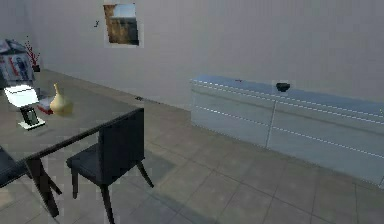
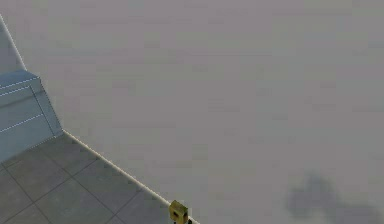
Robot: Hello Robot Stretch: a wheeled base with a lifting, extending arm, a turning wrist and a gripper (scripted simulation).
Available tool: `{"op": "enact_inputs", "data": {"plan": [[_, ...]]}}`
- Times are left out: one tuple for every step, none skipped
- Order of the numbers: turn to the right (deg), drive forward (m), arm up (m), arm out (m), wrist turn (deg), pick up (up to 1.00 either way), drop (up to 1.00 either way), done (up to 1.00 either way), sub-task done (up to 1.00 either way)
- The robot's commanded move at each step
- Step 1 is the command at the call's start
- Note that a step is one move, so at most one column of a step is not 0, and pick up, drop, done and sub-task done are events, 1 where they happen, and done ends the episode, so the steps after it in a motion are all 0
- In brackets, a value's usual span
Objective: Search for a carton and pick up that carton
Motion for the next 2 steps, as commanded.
{"op": "enact_inputs", "data": {"plan": [[0.0,0.0,0.1,0.0,0.0,0.0,0.0,0.0,0.0],[0.0,0.0,0.0,0.0,0.0,0.0,0.0,1.0,0.0]]}}
